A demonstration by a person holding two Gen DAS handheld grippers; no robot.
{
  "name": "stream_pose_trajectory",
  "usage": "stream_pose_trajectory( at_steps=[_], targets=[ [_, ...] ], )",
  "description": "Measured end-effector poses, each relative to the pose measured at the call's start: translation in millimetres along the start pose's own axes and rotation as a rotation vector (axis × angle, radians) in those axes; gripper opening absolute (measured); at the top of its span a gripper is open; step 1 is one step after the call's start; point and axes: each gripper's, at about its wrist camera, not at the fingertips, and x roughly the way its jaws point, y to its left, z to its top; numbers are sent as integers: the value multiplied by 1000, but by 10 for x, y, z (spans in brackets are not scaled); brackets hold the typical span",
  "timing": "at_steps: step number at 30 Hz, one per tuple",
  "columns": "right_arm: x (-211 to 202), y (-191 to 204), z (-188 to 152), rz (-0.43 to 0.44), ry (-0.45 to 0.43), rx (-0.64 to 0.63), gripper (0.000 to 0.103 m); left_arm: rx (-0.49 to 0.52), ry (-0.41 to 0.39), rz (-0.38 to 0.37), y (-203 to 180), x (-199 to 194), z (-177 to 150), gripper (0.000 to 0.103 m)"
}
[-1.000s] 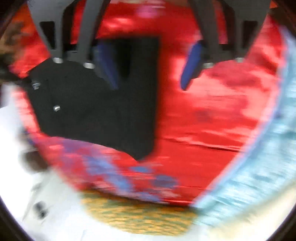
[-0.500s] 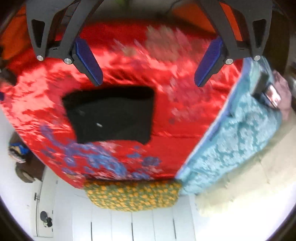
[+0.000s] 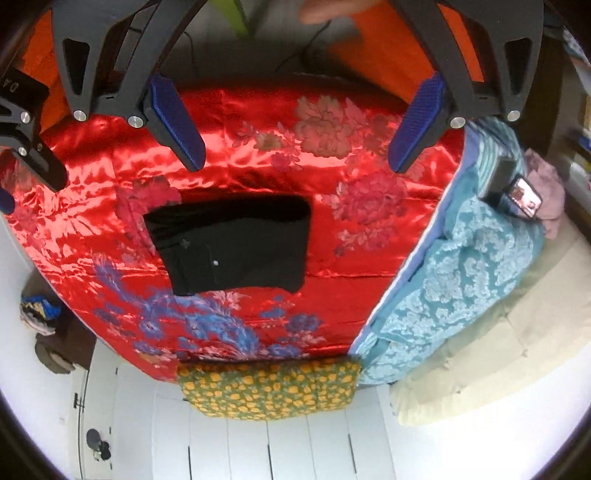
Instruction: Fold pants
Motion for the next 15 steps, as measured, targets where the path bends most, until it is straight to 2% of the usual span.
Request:
stream_pose_trajectory(
  at_steps=[15],
  targets=[
    [38,23,-10,-33,7,-17,103,-10,14,-23,1,52,22,100]
  ],
)
